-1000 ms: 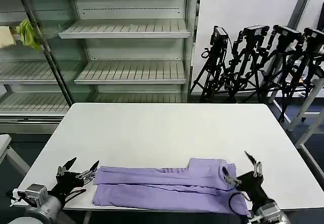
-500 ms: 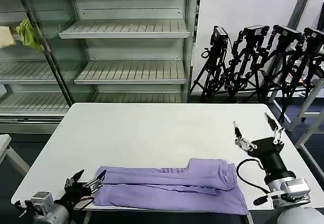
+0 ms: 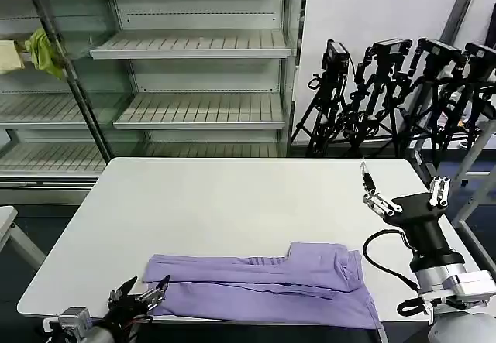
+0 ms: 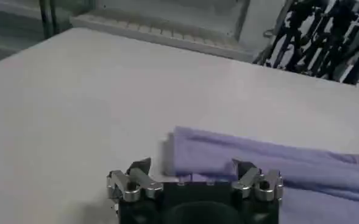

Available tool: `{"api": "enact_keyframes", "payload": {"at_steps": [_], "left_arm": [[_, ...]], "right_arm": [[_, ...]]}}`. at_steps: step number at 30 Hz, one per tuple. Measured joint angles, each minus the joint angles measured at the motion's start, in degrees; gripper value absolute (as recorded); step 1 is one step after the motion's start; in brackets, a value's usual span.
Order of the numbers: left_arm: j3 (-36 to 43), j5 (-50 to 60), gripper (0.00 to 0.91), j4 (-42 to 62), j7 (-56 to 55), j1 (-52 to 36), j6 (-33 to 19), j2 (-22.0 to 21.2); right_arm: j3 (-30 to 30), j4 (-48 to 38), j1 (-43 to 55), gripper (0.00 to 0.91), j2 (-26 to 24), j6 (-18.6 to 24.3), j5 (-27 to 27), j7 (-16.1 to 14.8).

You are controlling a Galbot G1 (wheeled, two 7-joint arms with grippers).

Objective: Fold and organize the clothes.

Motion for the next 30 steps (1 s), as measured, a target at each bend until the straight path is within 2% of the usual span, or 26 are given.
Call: {"api": "enact_keyframes", "payload": {"at_steps": [7,9,12,14,15,16,19,20,22,30], "left_arm": [[1.07,0.92,0.907,0.49,0.39,0.09,-0.12,-1.00],[1.31,1.09,0.856,0.56,0.53,0.06,-0.14,-1.23],[1.79,1.36,0.584,0.57,0.72,-0.08,-0.15,-1.76],[2.11,1.63,0.292,0.54,0.83,-0.11,-0.16,-2.10],[2.25,1.77,0.252,0.50,0.91,-0.11,-0.18,-2.24],[2.38,1.93,0.212,0.47,0.96,-0.11,-0.21,-2.39],[2.74,2.41,0.171,0.36,1.09,0.00,-0.24,-2.78],[2.85,2.59,0.091,0.27,1.19,0.12,-0.29,-2.88],[2.96,2.89,0.050,0.22,1.31,0.18,-0.35,-3.11],[3.20,3.73,0.010,0.50,1.53,0.02,-0.94,-3.93]], "right_arm": [[-0.55,1.42,0.25,0.907,0.88,-0.02,-0.51,0.38],[-0.75,1.50,0.04,0.907,1.20,0.10,-0.83,0.42],[-0.97,1.50,-0.05,0.907,1.57,0.23,-1.16,0.54],[-1.11,1.50,-0.02,0.907,1.72,0.27,-1.26,0.61],[-1.16,1.50,0.05,0.907,1.80,0.30,-1.31,0.61],[-1.20,1.50,0.12,0.907,1.88,0.34,-1.38,0.61],[-1.46,1.50,0.23,0.907,2.15,0.39,-1.57,0.63],[-1.56,1.50,0.23,0.907,2.25,0.41,-1.68,0.64],[-1.80,1.50,0.21,0.907,2.45,0.43,-1.92,0.64],[-2.57,1.50,-0.29,0.907,3.03,0.75,-2.81,0.66]]}}
